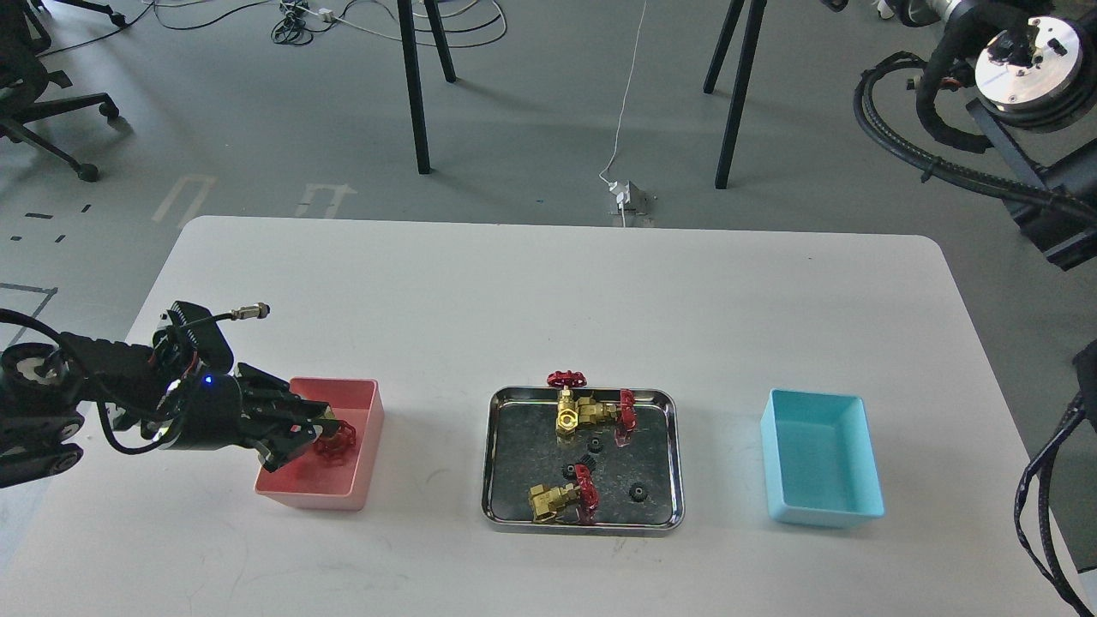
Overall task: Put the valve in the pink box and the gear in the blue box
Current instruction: 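Carry the valve over the pink box and open the left gripper, then withdraw the left arm up and away from the pink box, then reach the right gripper down into the tray toward a brass gear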
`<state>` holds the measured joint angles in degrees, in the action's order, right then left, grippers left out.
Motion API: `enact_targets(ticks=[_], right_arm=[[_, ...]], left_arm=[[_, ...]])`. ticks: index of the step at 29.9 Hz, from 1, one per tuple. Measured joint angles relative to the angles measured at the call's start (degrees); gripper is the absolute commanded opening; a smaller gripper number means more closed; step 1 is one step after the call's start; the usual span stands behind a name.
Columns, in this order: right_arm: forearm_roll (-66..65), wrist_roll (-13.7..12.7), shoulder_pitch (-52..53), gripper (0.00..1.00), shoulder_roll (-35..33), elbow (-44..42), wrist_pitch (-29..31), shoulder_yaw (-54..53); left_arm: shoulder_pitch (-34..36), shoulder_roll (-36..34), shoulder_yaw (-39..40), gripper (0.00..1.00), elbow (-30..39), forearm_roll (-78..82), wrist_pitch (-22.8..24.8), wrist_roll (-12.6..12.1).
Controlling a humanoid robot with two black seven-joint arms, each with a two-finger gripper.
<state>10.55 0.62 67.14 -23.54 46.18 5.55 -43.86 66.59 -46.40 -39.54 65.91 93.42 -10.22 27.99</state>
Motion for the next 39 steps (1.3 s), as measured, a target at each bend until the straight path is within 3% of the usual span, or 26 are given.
enact_targets(ticks=[7, 10, 15, 19, 22, 26, 32, 39], right_arm=[[0.00, 0.00, -0.51, 1.00, -0.39, 0.08, 0.00, -0.01], [0.00, 0.00, -0.76, 1.00, -0.52, 0.16, -0.06, -0.01], [-0.03, 0.00, -1.77, 1.00, -0.59, 0.16, 0.24, 0.09], [-0.64, 0.00, -2.61, 1.00, -1.03, -0.33, 2.58, 0.33], [-1.23, -0.24, -2.37, 1.00, -2.52, -1.03, 6.23, 0.86], [-6.45, -2.72, 0.37, 1.00, -4.83, -2.16, 10.15, 2.91], [-27.87, -3.84, 4.29, 1.00, -5.08, -0.44, 16.40, 12.57], [-59.55, -3.63, 5.59, 1.00, -5.35, 16.42, 21.82, 30.08]], left_arm=[[-0.05, 0.59, 0.00, 0.50, -0.25, -0.13, -0.24, 0.00], [-0.05, 0.59, 0.00, 0.56, -0.14, -0.18, -0.24, 0.00], [0.10, -0.31, 2.59, 0.59, 0.57, -0.89, 0.21, 0.01], [0.30, -3.45, 11.12, 0.60, 1.82, -3.97, 1.22, 0.02], [0.72, -7.17, 21.12, 0.61, 3.62, -14.33, 5.28, 0.00], [0.31, -9.86, 38.01, 0.61, 6.71, -32.74, 15.40, 0.00], [0.00, -5.19, 53.18, 0.62, 7.80, -62.09, 26.42, 0.00], [0.14, 0.85, 64.65, 0.62, 6.24, -79.81, 33.18, 0.01]])
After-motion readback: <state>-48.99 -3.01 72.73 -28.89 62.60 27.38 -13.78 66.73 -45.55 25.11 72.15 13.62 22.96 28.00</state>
